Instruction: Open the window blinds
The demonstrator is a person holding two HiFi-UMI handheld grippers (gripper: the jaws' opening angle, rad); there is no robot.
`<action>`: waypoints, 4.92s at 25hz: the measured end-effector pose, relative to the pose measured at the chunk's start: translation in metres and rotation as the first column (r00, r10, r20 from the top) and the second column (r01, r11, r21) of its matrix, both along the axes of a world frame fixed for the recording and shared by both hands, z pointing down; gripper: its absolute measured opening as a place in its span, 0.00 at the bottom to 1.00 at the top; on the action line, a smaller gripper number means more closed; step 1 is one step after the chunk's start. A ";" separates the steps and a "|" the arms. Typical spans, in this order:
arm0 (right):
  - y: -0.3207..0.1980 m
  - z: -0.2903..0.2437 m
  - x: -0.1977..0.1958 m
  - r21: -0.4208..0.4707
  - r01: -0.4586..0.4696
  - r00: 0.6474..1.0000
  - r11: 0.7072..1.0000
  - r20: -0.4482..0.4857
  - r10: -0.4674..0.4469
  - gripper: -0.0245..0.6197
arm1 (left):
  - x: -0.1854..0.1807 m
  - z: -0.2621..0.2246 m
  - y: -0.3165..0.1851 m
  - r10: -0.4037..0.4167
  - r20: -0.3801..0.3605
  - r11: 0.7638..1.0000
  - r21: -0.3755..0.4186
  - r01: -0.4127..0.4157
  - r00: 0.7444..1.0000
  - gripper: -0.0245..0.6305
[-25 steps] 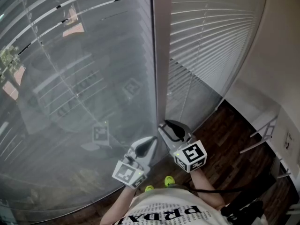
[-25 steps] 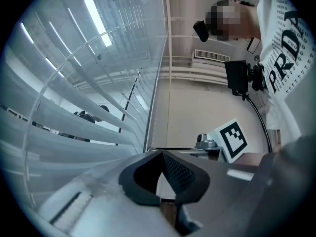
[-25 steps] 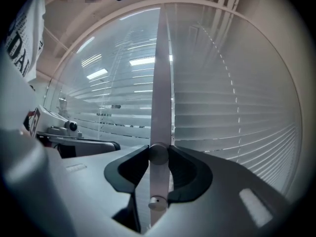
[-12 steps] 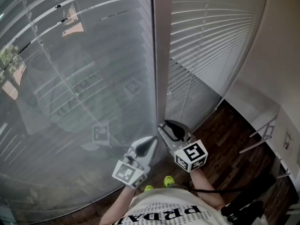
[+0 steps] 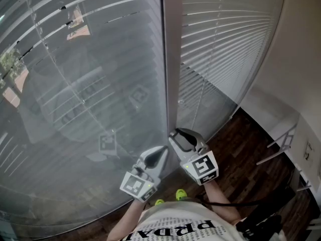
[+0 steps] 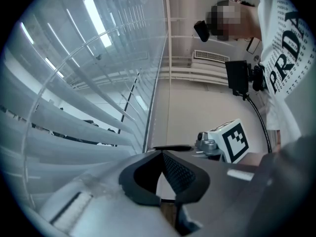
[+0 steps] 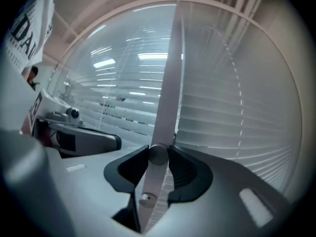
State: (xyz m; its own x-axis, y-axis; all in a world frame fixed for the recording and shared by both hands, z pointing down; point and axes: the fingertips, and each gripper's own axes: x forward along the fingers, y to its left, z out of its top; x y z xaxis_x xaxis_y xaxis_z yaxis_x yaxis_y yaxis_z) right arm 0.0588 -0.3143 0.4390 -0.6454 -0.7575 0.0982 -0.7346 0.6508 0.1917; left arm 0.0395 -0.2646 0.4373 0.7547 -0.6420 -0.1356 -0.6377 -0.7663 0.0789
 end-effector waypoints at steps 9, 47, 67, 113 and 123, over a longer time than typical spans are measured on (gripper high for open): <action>0.009 0.005 -0.010 0.326 0.095 0.792 0.941 -0.597 0.127 0.25 | -0.002 0.000 -0.001 -0.005 -0.011 1.000 -0.008 0.005 1.000 0.03; 0.001 0.002 -0.005 0.110 -0.018 0.970 0.994 -0.239 0.044 0.24 | -0.003 0.002 0.000 -0.005 -0.009 1.000 -0.016 0.004 1.000 0.03; -0.003 0.002 0.004 -0.128 -0.009 0.984 0.992 0.175 0.032 0.24 | -0.002 -0.003 0.001 -0.001 -0.019 1.000 0.000 0.001 1.000 0.03; 0.008 0.009 -0.007 0.376 0.177 0.659 0.909 -0.731 0.175 0.26 | -0.008 -0.003 0.004 -0.017 -0.020 1.000 -0.014 0.017 1.000 0.03; 0.005 0.009 -0.008 0.401 0.136 0.697 0.906 -0.689 0.200 0.25 | -0.007 -0.003 0.003 -0.009 -0.031 1.000 -0.020 0.008 0.999 0.03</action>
State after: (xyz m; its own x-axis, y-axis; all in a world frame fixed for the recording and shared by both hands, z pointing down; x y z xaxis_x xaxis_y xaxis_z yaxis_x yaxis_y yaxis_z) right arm 0.0513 -0.3094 0.4481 -0.4837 -0.8521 0.1999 -0.2886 0.3709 0.8827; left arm 0.0325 -0.2621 0.4338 0.7448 -0.6512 -0.1456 -0.6412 -0.7589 0.1139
